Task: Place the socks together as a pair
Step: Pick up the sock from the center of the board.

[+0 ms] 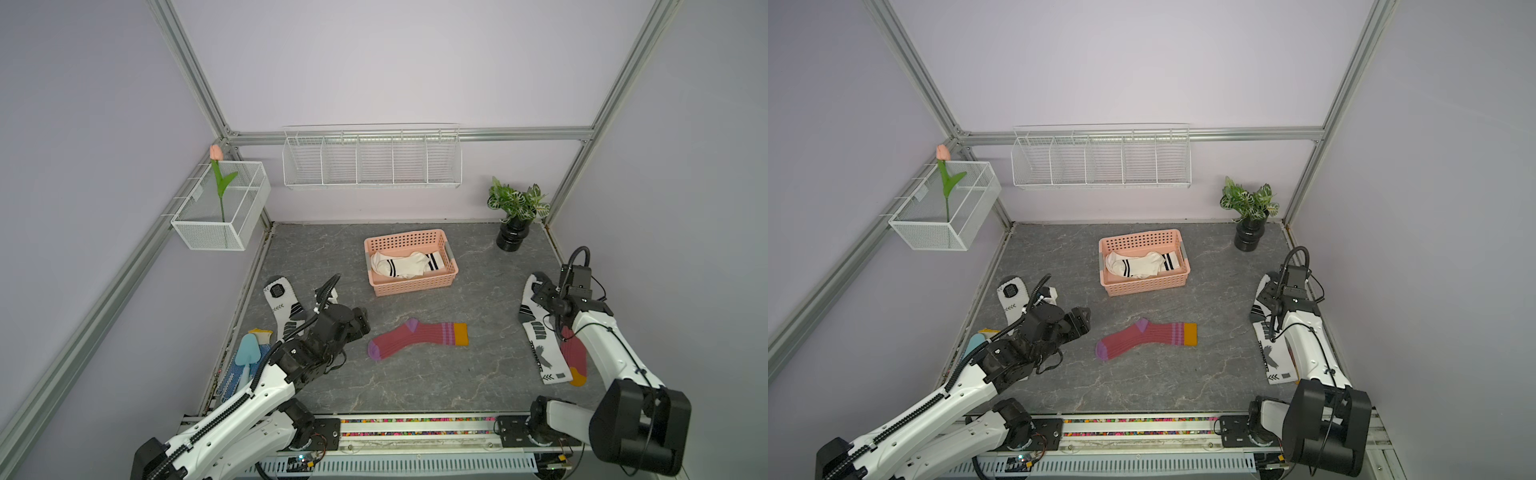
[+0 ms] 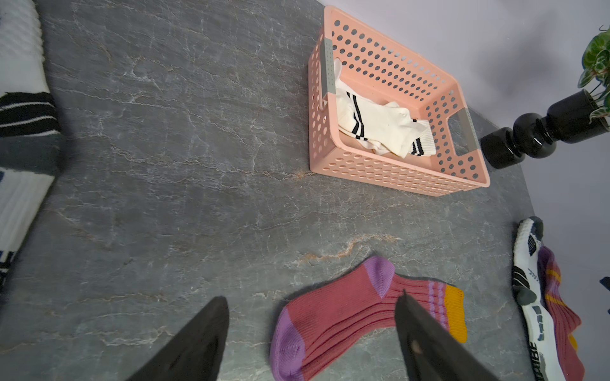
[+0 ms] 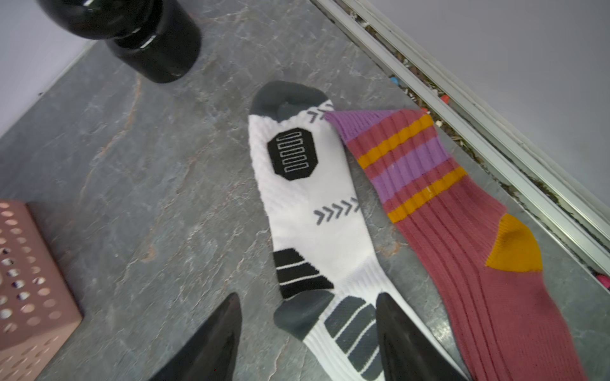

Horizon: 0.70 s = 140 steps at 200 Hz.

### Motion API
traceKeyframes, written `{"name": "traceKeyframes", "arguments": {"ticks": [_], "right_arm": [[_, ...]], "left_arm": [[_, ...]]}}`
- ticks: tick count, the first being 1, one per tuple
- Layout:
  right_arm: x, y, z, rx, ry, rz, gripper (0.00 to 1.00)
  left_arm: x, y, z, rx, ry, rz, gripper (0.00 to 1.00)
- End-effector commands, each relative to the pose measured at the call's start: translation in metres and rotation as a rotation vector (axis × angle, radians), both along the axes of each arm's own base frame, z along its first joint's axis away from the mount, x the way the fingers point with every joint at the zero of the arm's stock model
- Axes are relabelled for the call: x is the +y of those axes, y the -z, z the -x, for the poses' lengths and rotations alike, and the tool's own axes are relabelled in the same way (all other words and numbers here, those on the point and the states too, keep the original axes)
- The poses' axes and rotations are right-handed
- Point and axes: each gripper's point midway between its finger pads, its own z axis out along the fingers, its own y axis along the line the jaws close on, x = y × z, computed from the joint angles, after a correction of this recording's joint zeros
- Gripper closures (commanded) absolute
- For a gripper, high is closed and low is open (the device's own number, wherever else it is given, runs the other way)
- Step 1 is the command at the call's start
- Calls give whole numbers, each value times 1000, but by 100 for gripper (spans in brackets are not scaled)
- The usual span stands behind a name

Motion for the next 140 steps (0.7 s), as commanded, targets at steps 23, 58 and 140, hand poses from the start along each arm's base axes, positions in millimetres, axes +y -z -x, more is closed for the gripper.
{"name": "traceKeyframes", "arguments": {"ticks": [23,58,140], "right_arm": [[-48,18,-11,29,130,11,33],[-75,21,-29,55,188,53,33],[-92,36,-65,77,222,36,33]], "left_arm": [[2,12,8,49,19,-14,18],[-9,13,14,86,86,-8,18],[-4,10,13,93,57,-11,18]]}}
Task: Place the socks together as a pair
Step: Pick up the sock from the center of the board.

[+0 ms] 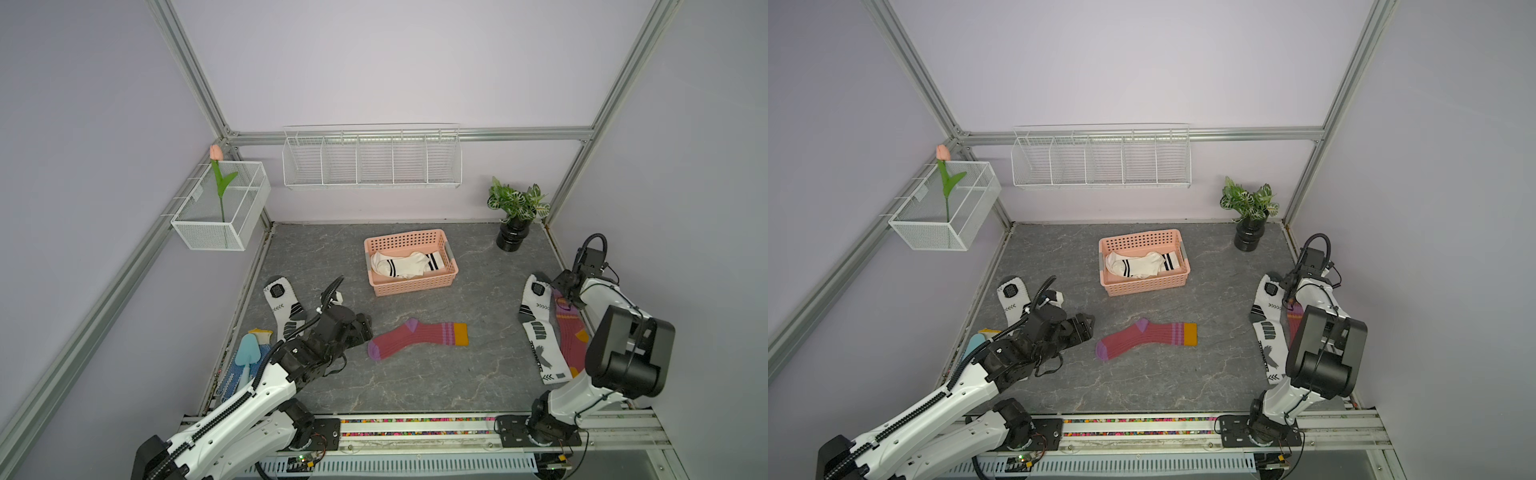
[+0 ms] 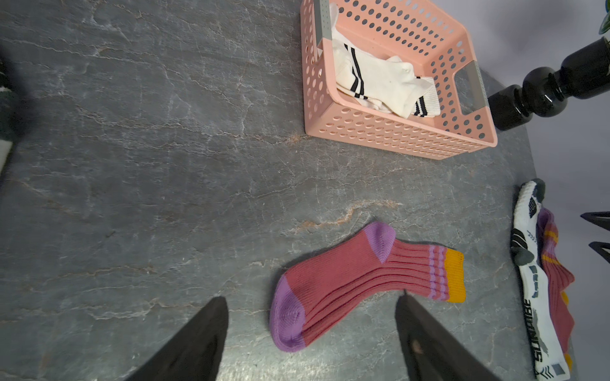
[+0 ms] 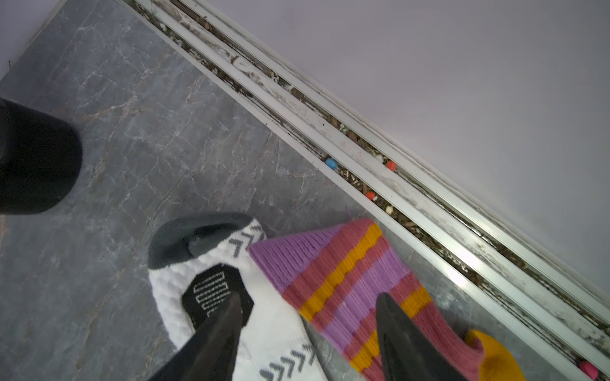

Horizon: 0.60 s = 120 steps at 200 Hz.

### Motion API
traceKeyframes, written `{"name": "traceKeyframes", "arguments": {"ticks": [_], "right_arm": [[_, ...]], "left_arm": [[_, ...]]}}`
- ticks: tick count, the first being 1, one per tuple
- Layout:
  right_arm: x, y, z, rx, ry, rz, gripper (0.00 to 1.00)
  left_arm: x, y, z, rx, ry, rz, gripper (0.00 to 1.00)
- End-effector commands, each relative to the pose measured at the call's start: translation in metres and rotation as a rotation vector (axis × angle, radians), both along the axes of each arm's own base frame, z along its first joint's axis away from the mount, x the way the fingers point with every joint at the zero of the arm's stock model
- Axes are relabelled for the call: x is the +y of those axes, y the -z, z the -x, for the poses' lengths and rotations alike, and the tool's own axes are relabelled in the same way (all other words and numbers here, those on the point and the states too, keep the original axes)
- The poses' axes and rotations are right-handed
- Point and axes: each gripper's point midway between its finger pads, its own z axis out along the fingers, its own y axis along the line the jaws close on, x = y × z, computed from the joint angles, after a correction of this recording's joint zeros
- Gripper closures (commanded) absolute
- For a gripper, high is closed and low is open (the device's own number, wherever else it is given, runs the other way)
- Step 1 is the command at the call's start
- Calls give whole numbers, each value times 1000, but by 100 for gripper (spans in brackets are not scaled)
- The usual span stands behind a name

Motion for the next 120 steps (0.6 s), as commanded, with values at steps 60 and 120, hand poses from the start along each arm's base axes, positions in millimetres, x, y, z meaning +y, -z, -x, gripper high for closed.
{"name": "traceKeyframes", "arguments": {"ticks": [60,120], "right_arm": [[-5,37,-12,77,25,-38,35],[-3,50,-14,131,8,-61,62]], "left_arm": [[10,-12,-1,-5,-46,-23,19],[10,-14,-2,-12,-38,-24,21]]}}
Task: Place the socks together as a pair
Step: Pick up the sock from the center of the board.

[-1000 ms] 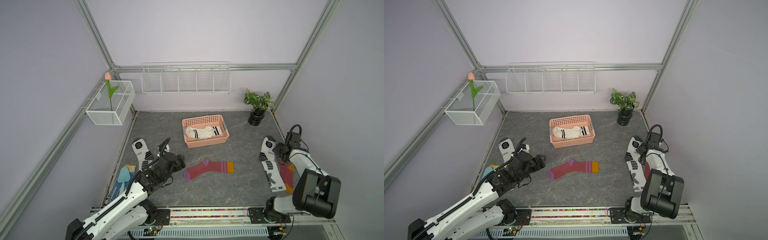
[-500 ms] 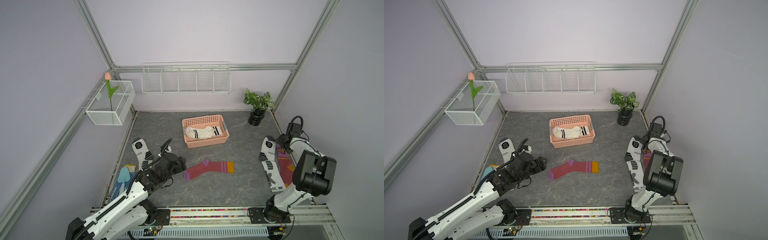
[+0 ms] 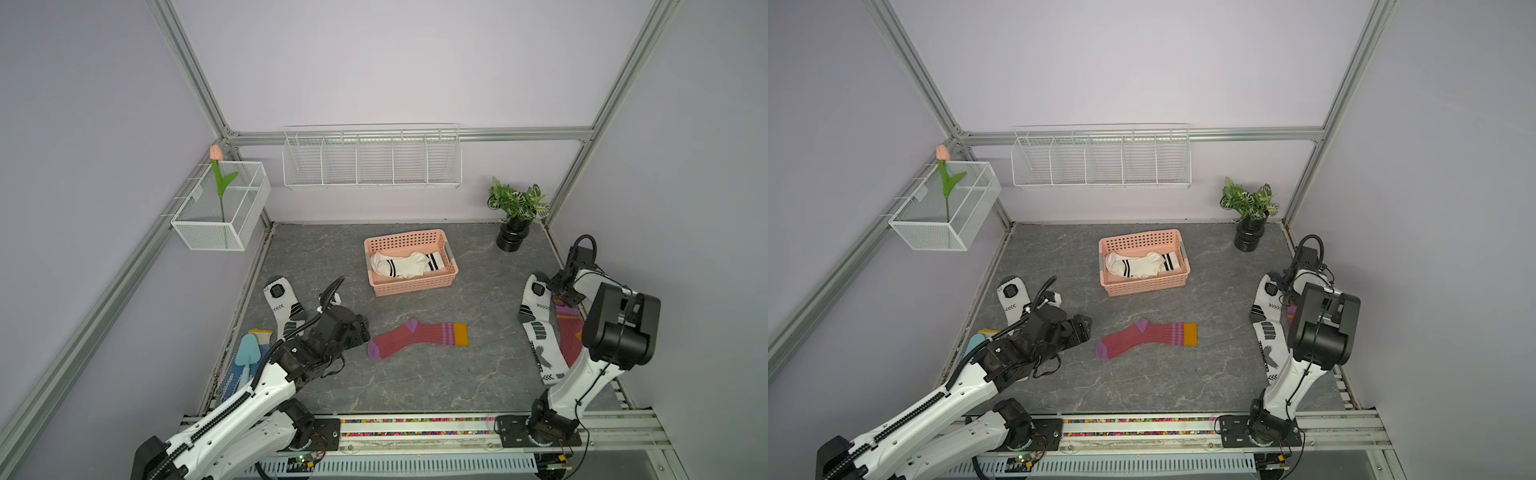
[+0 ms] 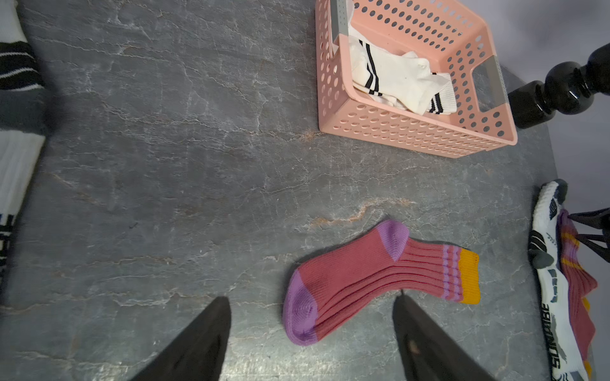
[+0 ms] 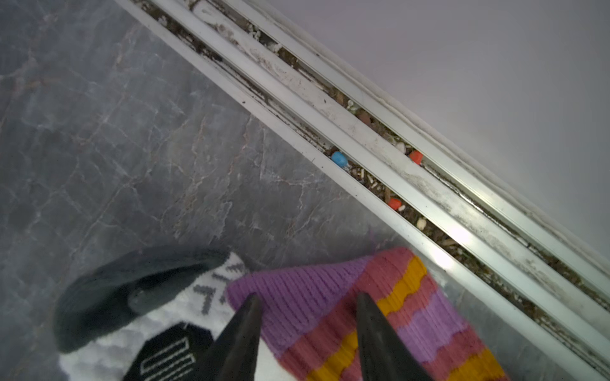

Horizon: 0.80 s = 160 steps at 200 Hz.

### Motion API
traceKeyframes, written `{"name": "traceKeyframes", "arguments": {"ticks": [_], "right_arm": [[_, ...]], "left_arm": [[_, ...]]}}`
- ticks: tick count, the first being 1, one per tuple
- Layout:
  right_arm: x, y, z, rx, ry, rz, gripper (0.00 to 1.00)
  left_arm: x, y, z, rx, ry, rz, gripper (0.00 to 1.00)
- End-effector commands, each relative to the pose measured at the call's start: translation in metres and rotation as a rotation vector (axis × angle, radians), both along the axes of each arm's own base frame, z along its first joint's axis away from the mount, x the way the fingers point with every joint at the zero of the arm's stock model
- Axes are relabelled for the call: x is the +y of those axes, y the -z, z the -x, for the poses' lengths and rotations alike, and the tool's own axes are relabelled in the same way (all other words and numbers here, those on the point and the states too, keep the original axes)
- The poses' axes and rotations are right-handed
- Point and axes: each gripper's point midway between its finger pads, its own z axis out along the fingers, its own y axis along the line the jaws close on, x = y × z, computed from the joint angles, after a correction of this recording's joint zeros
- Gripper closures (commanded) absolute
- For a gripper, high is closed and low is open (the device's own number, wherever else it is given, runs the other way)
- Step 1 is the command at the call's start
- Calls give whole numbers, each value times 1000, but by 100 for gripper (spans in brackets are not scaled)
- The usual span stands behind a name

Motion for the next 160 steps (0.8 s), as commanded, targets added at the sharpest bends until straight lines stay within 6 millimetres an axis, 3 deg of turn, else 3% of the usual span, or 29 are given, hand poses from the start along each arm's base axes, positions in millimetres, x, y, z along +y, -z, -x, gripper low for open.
{"name": "traceKeyframes", "arguments": {"ticks": [1,20,58,97,109,127,160], "right_arm": [[2,2,2,24,-3,-9,62],[2,5,6,42,2,-10,61],[3,13,17,23,62,-53,36],[7,16,11,-14,83,-105,32],[8,20,11,2,87,-119,33],[10,24,10,13,83,-137,45],[16,29,13,30,70,-163,57]], "left_arm": [[3,-16,-4,-31,-21,7,21],[3,-17,-4,-36,-18,9,21],[0,-16,-4,-34,-10,17,21],[1,-16,-3,-33,-14,25,21],[2,-16,-3,-32,-16,26,21],[2,-15,-2,-32,-22,30,21],[4,-14,-2,-33,-29,27,21]]}}
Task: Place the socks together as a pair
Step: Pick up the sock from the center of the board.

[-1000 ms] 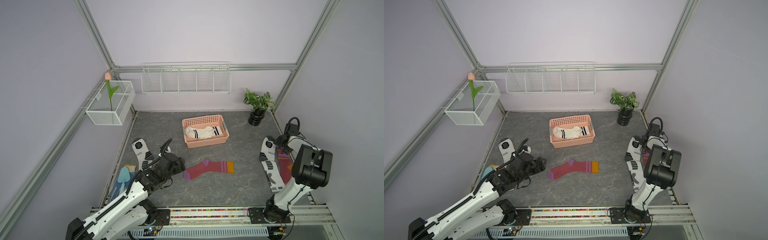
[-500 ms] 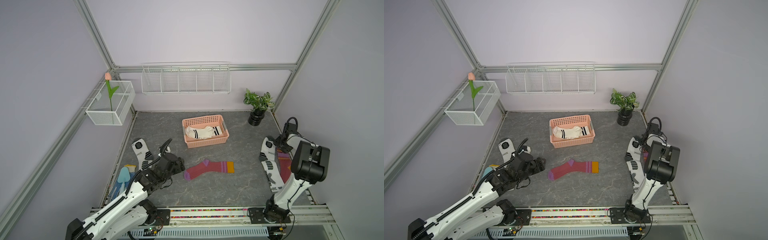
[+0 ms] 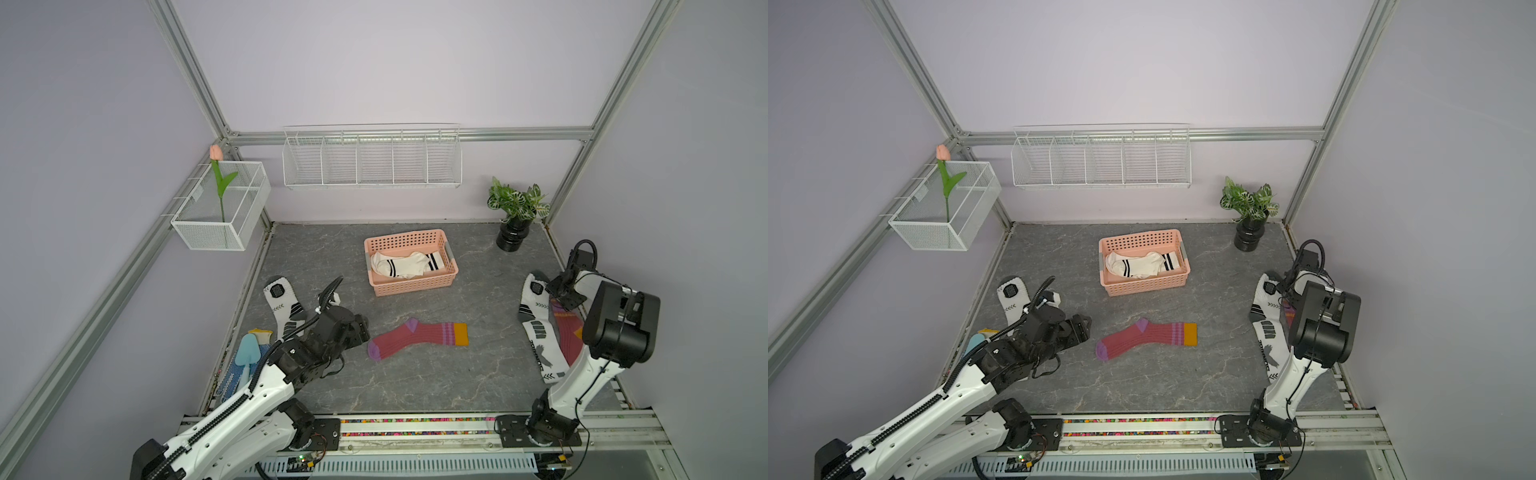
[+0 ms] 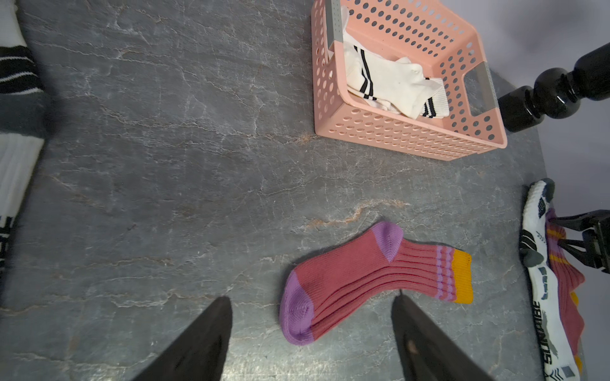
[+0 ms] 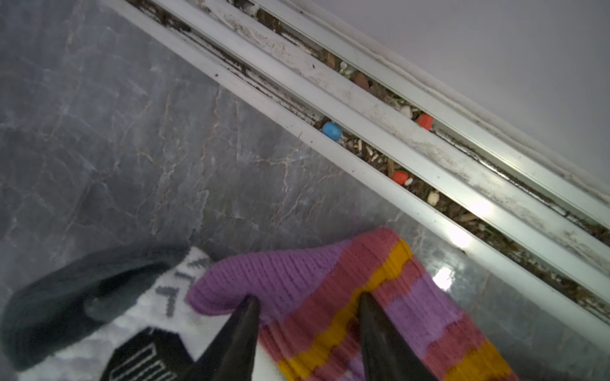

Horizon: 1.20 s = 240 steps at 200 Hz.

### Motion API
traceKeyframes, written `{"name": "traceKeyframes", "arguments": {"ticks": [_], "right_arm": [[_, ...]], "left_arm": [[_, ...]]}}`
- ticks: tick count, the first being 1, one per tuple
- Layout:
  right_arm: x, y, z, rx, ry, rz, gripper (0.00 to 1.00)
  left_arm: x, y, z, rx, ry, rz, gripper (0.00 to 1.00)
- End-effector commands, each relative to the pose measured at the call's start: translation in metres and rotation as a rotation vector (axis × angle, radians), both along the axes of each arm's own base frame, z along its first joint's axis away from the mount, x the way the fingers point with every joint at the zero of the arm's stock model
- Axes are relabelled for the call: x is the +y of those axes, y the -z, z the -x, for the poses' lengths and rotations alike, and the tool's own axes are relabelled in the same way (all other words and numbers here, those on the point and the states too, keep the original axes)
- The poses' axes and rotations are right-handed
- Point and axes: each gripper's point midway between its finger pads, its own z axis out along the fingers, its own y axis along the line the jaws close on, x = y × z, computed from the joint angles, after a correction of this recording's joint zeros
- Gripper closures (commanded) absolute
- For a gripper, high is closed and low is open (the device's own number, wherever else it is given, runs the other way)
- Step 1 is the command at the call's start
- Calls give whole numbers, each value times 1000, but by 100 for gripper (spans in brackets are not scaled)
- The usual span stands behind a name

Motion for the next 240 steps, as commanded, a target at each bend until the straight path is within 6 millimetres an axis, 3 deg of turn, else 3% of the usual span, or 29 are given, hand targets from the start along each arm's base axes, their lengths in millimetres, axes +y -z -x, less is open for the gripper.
{"name": "traceKeyframes", "arguments": {"ticks": [1,48,76,88,114,134,199,216,240], "right_arm": [[9,13,5,31,-2,-64,57],[15,12,20,60,-35,-60,75],[17,-9,17,7,-47,-55,91],[19,-22,16,-30,-55,-50,93],[26,-59,22,-101,-91,-17,93],[43,-92,29,-192,-140,-11,93],[122,-236,82,-480,-414,119,93],[136,-270,100,-553,-466,142,93],[178,-310,114,-749,-632,79,93]], "left_arm": [[4,-10,-3,-20,-28,12,21],[7,-9,-3,-21,-34,-6,22],[8,-16,-3,-42,-35,-4,22],[9,-16,-4,-48,-41,2,22],[4,-20,-6,-59,-26,18,23],[-6,-29,-8,-84,18,51,23],[-48,-67,-13,-190,163,246,21],[-56,-70,-12,-199,203,263,20],[-65,-69,-13,-198,242,270,20]]}}
